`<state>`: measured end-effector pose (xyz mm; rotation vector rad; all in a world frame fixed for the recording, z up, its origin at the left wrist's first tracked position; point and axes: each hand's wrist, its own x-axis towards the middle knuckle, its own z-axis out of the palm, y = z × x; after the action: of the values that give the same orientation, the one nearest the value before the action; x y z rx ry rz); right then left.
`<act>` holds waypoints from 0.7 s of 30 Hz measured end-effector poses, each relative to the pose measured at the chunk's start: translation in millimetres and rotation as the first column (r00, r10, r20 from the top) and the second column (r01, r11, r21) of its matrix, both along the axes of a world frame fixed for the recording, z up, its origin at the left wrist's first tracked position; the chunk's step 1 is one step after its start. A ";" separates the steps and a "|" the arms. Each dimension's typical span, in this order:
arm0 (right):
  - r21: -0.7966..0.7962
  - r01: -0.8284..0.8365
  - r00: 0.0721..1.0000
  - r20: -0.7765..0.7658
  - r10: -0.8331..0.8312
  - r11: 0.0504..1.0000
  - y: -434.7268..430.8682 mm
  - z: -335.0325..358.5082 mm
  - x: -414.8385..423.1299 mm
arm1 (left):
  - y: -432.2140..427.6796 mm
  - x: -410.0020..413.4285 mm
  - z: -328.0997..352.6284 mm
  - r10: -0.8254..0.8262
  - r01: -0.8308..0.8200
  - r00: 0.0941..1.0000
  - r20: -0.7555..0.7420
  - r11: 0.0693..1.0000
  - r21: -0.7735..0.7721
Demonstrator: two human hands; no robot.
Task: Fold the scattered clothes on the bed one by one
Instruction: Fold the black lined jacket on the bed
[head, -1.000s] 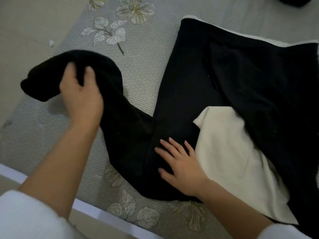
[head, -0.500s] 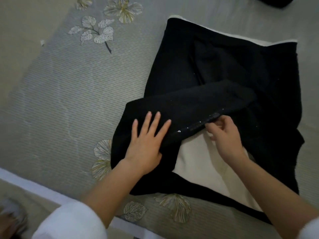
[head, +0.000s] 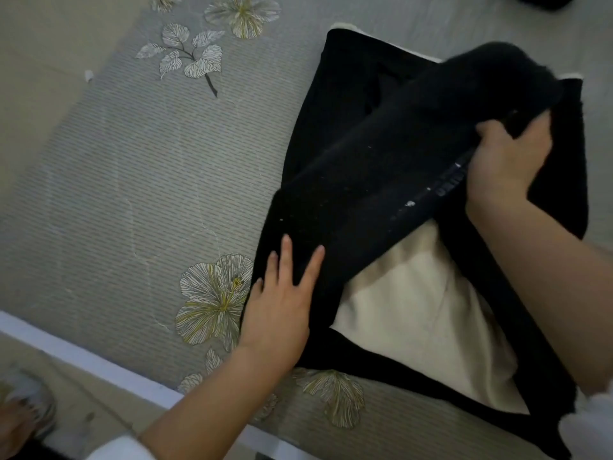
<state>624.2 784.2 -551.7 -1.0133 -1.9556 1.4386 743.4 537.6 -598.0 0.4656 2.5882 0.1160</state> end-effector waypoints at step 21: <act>0.390 -0.688 0.623 0.749 0.224 0.612 15.3 -64.9 95.2 | 8.4 -3.1 -9.5 -0.076 0.117 0.991 -0.111 0.894 0.433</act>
<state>719.4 799.5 -616.6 -0.6613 -3.1390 0.4402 740.3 546.0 -607.6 0.7752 2.6166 0.6702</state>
